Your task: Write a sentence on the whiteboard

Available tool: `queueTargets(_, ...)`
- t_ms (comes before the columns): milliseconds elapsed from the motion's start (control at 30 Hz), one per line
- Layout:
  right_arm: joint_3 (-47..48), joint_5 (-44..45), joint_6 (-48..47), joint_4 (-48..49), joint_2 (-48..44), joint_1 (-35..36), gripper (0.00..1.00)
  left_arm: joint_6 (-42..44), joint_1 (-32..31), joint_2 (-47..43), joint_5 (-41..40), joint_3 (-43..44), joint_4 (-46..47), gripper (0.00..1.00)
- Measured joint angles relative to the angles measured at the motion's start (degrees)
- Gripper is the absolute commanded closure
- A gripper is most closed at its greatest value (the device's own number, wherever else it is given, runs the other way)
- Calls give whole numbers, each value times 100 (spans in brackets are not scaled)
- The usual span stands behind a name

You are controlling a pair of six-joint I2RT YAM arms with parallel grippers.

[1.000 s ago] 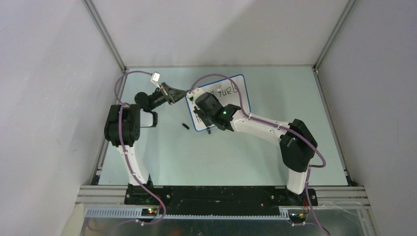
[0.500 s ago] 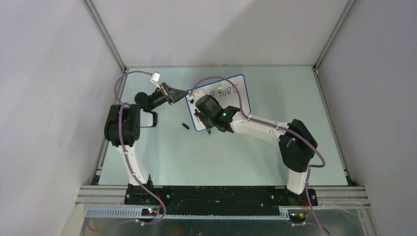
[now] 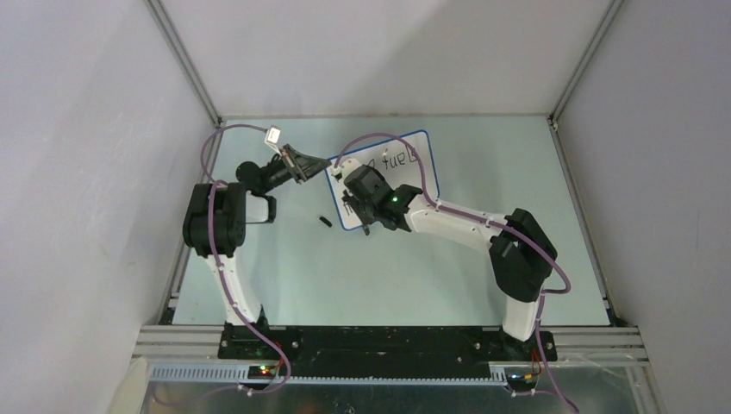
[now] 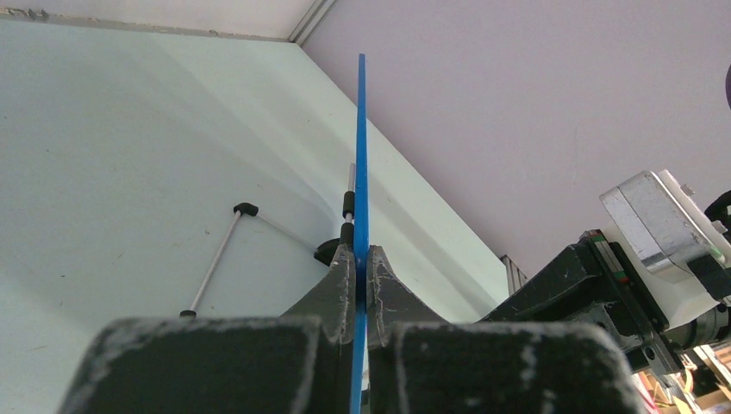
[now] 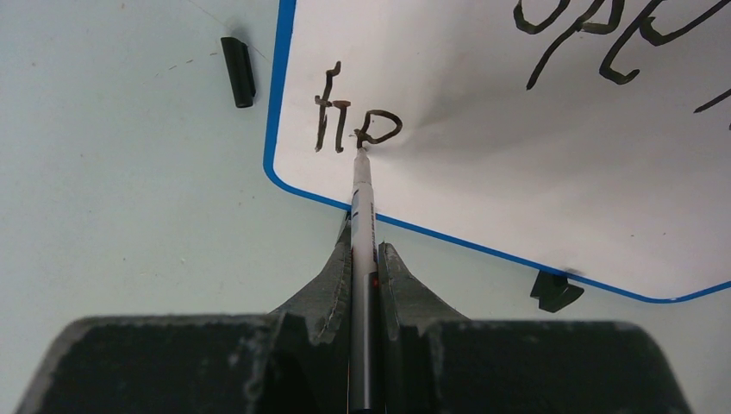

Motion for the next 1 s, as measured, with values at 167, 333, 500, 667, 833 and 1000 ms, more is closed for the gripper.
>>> queueTargets(167, -2, 2, 2, -24, -7, -24, 100, 0, 0, 0, 0, 0, 0, 100)
queueTargets(333, -68, 11, 2, -35, -48, -55, 100, 0, 0, 0, 0, 0, 0, 100)
queueTargets(500, -94, 35, 2, -79, -74, -96, 100, 0, 0, 0, 2, 0, 0, 100)
queueTargets(667, -155, 44, -2, -66, -129, -111, 100, -2, -2, 0, 7, 0, 0, 100)
queueTargets(833, -313, -39, -7, 2, -354, -125, 100, -2, -4, 0, 7, 0, 2, 100)
queueTargets(1000, -328, -90, -9, 144, -643, -155, 100, -2, -4, 0, 7, 0, 2, 100)
